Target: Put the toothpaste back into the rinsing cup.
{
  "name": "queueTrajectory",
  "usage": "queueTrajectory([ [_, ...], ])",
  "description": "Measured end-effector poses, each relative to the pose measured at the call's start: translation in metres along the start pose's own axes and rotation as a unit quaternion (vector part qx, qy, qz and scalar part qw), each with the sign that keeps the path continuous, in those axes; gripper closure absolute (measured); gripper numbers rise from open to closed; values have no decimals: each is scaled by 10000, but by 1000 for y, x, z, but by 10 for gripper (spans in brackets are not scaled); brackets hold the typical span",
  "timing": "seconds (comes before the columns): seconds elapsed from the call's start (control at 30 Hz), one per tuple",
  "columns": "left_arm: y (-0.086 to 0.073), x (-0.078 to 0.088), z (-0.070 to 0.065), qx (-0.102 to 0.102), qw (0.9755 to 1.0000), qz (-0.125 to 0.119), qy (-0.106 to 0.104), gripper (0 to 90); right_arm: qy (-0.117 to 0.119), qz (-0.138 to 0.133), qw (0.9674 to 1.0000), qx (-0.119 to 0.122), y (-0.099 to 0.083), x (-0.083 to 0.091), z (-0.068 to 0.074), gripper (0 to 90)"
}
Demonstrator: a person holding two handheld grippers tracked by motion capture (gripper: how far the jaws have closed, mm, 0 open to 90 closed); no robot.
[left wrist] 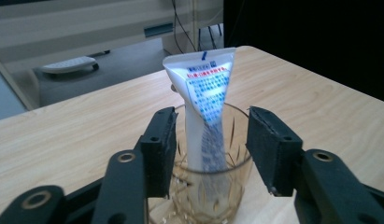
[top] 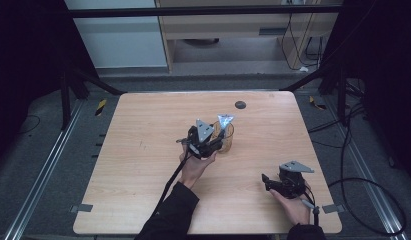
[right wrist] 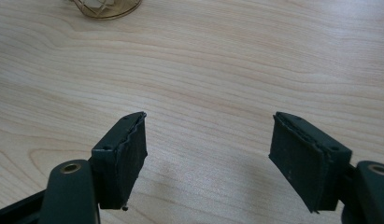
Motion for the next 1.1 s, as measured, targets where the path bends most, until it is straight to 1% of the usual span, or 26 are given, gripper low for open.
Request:
queueTrajectory([
  [0.07, -4, 7, 6, -67, 9999, 109, -31, 465, -2, -7, 10000, -2, 0, 0, 0, 268],
  [0.1, -7, 11, 9, -129, 9998, 161, -10, 450, -9, -19, 10000, 33, 0, 0, 0, 268],
  [0.17, -12, 20, 19, -349, 9991, 191, 162, 435, -22, -32, 10000, 34, 0, 1, -1, 266],
  [0.2, -14, 24, 23, -397, 9989, 186, 179, 425, -30, -38, 10000, 27, 0, 1, -1, 265],
  [0.23, -15, 27, 26, -411, 9988, 184, 194, 406, -44, -36, 10000, 41, 0, 2, -2, 264],
  [0.3, -21, 35, 34, -434, 9984, 285, 203, 390, -66, -53, 10000, 16, 0, 3, -3, 263],
  [0.37, -25, 42, 41, -435, 9983, 334, 195, 371, -88, -62, 9999, 7, 0, 4, -4, 262],
  [0.47, -32, 52, 53, -357, 9981, 456, 198, 352, -122, -75, 9999, -11, -1, 6, -6, 260],
  [0.53, -37, 60, 62, -268, 9982, 501, 208, 335, -132, -76, 9999, -26, -1, 6, -7, 259],
  [0.6, -43, 69, 73, -133, 9982, 547, 226, 323, -163, -70, 9998, -10, -1, 7, -8, 259],
  [0.63, -47, 73, 79, -125, 9978, 600, 247, 316, -158, -71, 9998, -16, -2, 7, -9, 259],
  [0.77, -66, 87, 98, -175, 9962, 732, 442, 293, -199, -90, 9998, -30, -2, 8, -11, 257],
  [0.83, -78, 96, 111, -149, 9953, 770, 566, 293, -204, -107, 9997, -46, -2, 9, -12, 255],
  [0.93, -94, 107, 127, -137, 9931, 939, 687, 286, -239, -109, 9996, -76, -3, 10, -13, 246],
  [0.97, -98, 110, 131, -112, 9929, 936, 728, 286, -282, -122, 9995, -45, -3, 10, -15, 245],
  [1.03, -107, 118, 142, 52, 9922, 965, 788, 289, -296, -148, 9994, -76, -2, 11, -15, 242],
  [1.1, -115, 124, 150, 146, 9917, 956, 842, 284, -336, -159, 9992, -111, -3, 12, -16, 238],
])
Point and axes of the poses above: each handheld gripper's, and its own axes: x roughly backward along the jaws, y roughly out of its top, z roughly to its left, the point moved 9 cm from there along -x, roughly forward along the jaws, and after that the axes turned 11 degrees about y, right-handed, at the moved point
